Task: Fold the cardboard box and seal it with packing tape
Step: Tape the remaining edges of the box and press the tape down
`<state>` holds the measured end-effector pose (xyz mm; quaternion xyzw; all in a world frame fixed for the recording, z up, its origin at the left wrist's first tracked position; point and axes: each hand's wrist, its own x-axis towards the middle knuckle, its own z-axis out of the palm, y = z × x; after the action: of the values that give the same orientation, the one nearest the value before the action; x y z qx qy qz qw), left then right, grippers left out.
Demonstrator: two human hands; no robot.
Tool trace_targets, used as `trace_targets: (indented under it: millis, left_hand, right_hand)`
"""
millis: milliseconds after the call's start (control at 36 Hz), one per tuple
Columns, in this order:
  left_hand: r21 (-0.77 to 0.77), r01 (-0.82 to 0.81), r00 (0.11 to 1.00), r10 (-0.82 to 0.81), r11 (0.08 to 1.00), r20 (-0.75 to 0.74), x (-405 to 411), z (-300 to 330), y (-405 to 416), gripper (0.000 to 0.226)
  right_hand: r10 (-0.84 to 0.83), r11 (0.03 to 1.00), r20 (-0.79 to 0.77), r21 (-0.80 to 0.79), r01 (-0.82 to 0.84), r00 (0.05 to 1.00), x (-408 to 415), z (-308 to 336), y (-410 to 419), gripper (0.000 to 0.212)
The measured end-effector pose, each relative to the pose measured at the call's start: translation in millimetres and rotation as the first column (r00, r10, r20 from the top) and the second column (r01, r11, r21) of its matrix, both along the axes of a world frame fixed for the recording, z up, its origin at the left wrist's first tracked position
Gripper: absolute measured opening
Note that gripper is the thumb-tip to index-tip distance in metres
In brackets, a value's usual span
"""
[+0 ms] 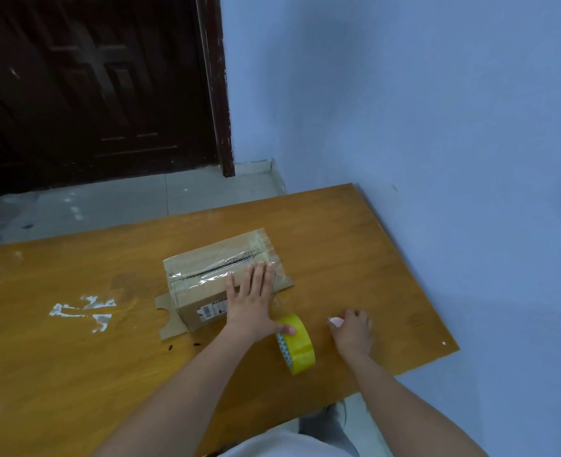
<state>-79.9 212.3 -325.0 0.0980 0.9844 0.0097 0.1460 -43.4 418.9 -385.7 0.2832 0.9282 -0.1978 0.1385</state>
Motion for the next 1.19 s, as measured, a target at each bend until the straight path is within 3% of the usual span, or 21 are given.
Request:
trace_targets:
  millis: [83,167,250,306,583,722,944,1194]
  left_hand:
    - [0.0,-0.002,1.0,0.002,1.0,-0.003,0.1,0.2,-0.3,0.134]
    - [0.006,0.003,1.0,-0.003,1.0,-0.006,0.6,0.2,-0.6,0.132]
    - [0.009,0.007,1.0,-0.006,1.0,-0.018,1.4,-0.4,-0.3,0.133]
    - [0.013,0.01,1.0,-0.01,1.0,-0.009,1.5,0.2,0.0,0.133]
    - [0.041,0.028,0.999,-0.028,0.999,-0.017,3.1,0.4,-1.4,0.131]
    - [0.238,-0.019,0.988,0.054,0.971,-0.142,1.8,0.2,-4.6,0.087]
    - [0.36,-0.083,0.946,0.187,0.929,-0.264,-14.0,7.7,-6.5,0.034]
    - [0.355,-0.101,0.916,0.226,0.929,-0.331,-10.0,3.9,-2.3,0.027]
  right_hand:
    - [0.015,0.998,-0.174,-0.057,-0.025,0.985,-10.4,8.2,-12.8,0.043]
    - [0.019,0.931,-0.316,-0.339,-0.132,0.948,-22.9,21.8,-32.1,0.046]
    - [-0.099,0.666,-0.204,-0.741,-0.088,0.974,-28.6,38.7,-57.7,0.055]
    - [-0.112,0.523,-0.111,-0.852,-0.037,0.988,-29.2,43.3,-69.8,0.051]
    - [-0.213,0.471,-0.094,-0.882,0.018,0.973,-20.4,37.0,-79.0,0.014]
    - [-0.261,0.495,-0.104,-0.868,0.041,0.96,-17.4,36.1,-82.8,0.014]
    - [-0.313,0.503,-0.102,-0.861,0.074,0.944,-11.5,41.6,-85.3,0.019]
    - [-0.315,0.549,-0.096,-0.83,0.098,0.944,-0.4,44.8,-84.2,0.014]
